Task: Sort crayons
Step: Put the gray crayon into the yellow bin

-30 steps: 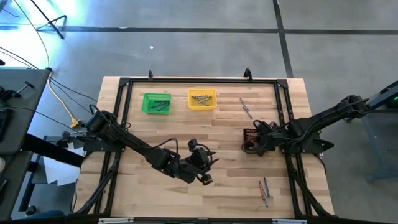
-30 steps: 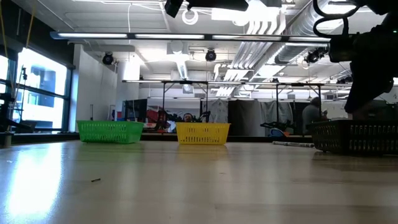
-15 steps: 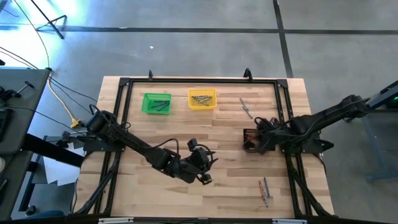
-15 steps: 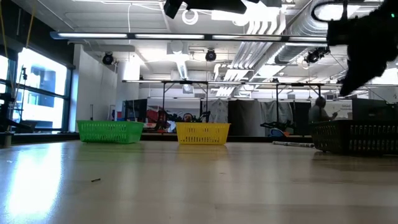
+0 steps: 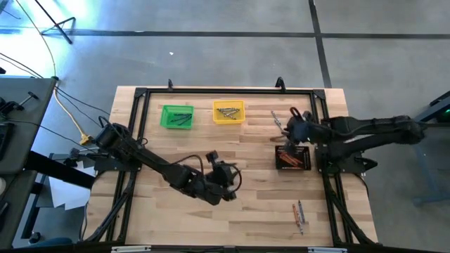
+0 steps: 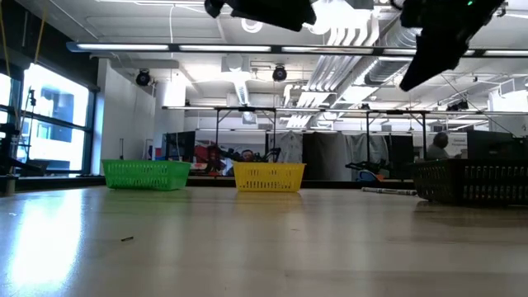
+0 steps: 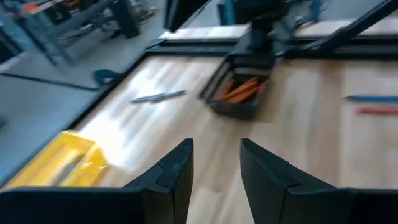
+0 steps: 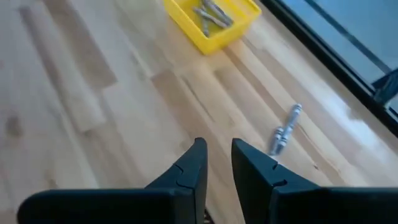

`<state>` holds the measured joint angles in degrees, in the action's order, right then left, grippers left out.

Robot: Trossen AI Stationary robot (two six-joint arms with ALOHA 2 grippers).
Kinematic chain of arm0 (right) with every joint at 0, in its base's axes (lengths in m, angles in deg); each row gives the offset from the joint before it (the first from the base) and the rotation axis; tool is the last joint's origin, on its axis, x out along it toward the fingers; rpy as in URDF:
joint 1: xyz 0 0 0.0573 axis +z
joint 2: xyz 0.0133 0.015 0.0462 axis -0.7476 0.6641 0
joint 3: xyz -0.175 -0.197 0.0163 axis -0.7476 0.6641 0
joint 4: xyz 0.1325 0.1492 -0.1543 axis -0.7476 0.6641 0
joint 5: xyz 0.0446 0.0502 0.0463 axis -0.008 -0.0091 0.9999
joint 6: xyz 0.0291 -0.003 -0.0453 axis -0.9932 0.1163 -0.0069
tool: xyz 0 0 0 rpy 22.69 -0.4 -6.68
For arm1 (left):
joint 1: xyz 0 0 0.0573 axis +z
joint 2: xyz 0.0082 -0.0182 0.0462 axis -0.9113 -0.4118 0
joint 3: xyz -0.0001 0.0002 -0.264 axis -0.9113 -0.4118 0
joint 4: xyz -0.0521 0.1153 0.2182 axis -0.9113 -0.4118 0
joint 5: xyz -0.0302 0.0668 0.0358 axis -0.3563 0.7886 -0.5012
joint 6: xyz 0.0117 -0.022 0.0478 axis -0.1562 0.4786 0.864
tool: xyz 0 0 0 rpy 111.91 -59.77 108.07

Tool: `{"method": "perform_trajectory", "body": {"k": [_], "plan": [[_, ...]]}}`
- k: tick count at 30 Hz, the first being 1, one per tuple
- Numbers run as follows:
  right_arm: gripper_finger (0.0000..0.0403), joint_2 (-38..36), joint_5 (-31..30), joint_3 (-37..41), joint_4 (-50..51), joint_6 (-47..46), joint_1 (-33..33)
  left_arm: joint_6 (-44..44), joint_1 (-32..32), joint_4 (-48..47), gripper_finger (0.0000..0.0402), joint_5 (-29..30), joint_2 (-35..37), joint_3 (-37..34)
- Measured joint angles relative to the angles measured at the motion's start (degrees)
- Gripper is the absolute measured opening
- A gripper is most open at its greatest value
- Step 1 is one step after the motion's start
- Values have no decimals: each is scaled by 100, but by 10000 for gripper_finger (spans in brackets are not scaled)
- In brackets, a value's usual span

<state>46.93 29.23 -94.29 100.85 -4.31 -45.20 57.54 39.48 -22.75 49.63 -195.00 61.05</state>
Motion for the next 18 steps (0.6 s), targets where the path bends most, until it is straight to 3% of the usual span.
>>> {"method": "perform_trajectory", "body": {"k": [4,11,18], "plan": [[68,265,434,0,-48,456,-945,-116,159,-727,115,51,338,4],[68,1165,572,0,-444,1340,-2440,-287,537,-1987,115,188,805,4],[68,2088,1557,0,-1316,2146,-3507,-502,974,-3154,115,184,955,4]]}}
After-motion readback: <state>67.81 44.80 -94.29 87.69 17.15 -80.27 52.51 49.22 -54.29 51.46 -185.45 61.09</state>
